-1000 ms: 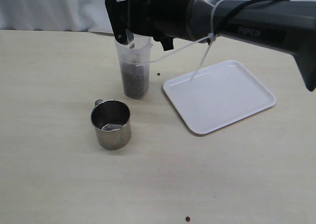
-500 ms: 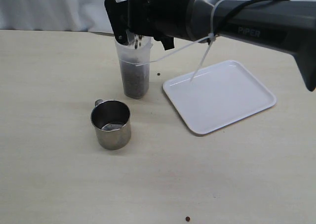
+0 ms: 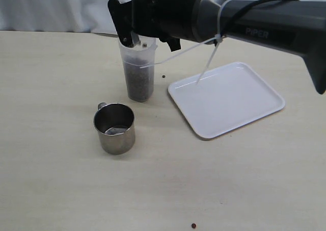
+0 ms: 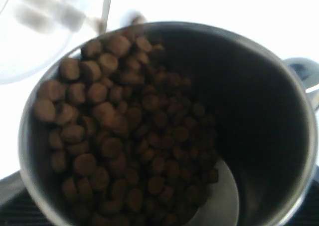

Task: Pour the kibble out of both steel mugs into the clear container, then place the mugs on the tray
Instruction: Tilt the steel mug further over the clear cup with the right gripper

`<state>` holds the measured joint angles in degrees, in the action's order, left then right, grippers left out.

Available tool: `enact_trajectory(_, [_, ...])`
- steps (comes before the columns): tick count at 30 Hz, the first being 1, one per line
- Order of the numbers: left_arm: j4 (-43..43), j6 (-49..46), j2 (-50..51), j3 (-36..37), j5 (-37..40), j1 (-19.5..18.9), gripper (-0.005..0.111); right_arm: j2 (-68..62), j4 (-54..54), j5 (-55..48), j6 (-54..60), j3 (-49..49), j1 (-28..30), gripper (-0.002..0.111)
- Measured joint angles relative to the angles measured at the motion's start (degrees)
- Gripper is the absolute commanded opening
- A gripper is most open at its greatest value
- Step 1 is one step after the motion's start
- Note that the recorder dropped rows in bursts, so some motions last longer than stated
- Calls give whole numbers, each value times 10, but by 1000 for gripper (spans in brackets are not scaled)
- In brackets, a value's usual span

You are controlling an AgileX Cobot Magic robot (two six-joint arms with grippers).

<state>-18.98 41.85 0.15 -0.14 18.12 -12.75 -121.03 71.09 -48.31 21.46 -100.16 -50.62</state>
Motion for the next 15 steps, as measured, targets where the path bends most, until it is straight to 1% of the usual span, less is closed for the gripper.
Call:
enact_trajectory(5, [0,0,0,0,0,0,0,0,22,1,2,0,0,5])
enact_trajectory(15, [0,0,0,0,0,0,0,0,30,2,25,0,0,5])
